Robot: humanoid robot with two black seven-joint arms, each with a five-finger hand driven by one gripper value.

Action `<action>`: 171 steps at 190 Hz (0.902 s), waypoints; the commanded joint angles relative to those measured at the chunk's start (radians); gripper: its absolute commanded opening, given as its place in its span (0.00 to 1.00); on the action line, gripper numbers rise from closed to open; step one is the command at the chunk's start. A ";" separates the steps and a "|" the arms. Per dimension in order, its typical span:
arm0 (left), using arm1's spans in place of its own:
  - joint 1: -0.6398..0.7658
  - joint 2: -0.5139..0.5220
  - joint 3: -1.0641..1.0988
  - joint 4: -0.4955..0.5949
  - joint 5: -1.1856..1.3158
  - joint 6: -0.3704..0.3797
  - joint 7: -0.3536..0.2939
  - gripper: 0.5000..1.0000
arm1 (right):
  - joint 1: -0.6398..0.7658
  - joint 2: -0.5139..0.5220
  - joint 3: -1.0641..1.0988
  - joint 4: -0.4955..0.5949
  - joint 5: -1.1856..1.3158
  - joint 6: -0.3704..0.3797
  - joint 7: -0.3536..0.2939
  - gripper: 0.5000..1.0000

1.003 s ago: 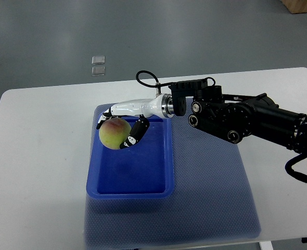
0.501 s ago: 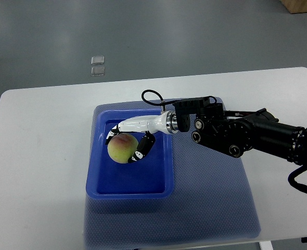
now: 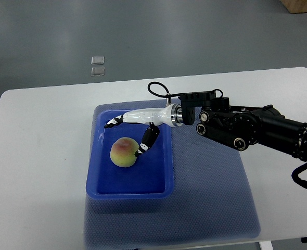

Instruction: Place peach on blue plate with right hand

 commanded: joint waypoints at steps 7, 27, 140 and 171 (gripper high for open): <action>0.000 0.000 0.000 0.001 0.000 0.000 0.000 1.00 | -0.013 -0.029 0.114 0.000 0.134 0.099 0.002 0.86; 0.000 0.000 0.000 -0.001 0.000 0.000 -0.001 1.00 | -0.089 -0.055 0.224 -0.010 0.343 0.199 -0.007 0.86; 0.000 0.000 0.000 -0.001 0.000 0.000 0.000 1.00 | -0.216 -0.101 0.339 -0.324 1.133 0.226 -0.191 0.86; 0.000 0.000 0.000 0.001 0.000 0.000 0.000 1.00 | -0.237 -0.104 0.339 -0.349 1.268 0.226 -0.253 0.86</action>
